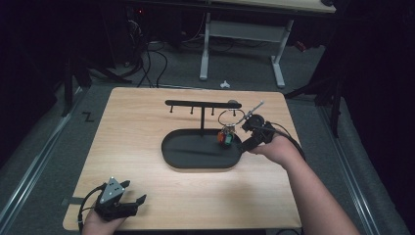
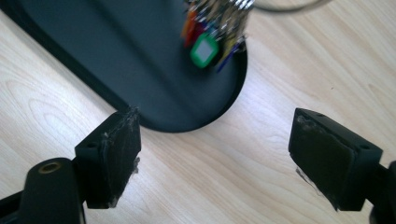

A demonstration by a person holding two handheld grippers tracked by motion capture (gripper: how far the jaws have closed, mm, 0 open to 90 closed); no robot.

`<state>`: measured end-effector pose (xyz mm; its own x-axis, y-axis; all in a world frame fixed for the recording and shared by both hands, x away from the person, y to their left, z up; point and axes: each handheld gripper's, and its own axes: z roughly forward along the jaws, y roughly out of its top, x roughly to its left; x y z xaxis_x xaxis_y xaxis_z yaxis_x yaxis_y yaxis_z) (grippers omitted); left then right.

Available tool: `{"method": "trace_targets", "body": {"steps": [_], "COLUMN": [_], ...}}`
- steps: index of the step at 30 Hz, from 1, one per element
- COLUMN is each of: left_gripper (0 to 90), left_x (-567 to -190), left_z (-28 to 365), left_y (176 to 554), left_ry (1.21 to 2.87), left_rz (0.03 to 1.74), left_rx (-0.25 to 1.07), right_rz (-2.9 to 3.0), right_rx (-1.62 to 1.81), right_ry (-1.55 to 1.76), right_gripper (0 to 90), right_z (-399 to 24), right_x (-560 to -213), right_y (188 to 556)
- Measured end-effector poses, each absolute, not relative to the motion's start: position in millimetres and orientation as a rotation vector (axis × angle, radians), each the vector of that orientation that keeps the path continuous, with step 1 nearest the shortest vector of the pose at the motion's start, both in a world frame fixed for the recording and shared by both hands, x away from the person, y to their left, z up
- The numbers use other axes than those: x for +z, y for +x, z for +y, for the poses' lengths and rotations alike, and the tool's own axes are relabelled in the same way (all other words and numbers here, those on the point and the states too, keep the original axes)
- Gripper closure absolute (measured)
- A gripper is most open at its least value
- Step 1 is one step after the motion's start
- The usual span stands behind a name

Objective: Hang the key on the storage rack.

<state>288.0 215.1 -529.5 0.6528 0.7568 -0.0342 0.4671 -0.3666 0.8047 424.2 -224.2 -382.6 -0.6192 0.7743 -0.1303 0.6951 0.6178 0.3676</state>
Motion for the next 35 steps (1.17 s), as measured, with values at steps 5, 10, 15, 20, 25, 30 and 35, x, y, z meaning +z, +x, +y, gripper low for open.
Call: {"method": "trace_targets", "body": {"steps": [5, 10, 15, 20, 25, 30, 35], "left_gripper": [20.6, 20.7, 20.7, 20.7, 20.7, 20.7, 20.7], "left_x": [-530, -530, -531, -531, -530, -531, -532], "left_z": [214, 214, 214, 214, 211, 209, 210], "left_y": [288, 288, 288, 289, 289, 289, 289], "left_ry": [2.034, 2.041, 2.041, 2.042, 2.045, 2.058, 2.055], "left_rz": [0.948, 0.945, 0.947, 0.943, 0.938, 0.933, 0.938], "left_rx": [0.433, 0.435, 0.436, 0.438, 0.438, 0.437, 0.435], "right_rz": [2.536, 2.463, 2.364, 2.204, 2.120, 2.109, 2.153], "right_rx": [0.471, 0.601, 0.739, 0.901, 1.041, 1.027, 1.009], "right_ry": [1.175, 1.191, 1.197, 1.202, 1.199, 1.258, 1.231], "right_gripper": [15.7, 15.0, 14.9, 14.5, 14.8, 14.8, 14.7], "right_z": [-228, -234, -240, -247, -262, -266, -261], "right_x": [-407, -432, -457, -490, -511, -517, -522], "right_y": [400, 376, 353, 322, 293, 298, 299]}}
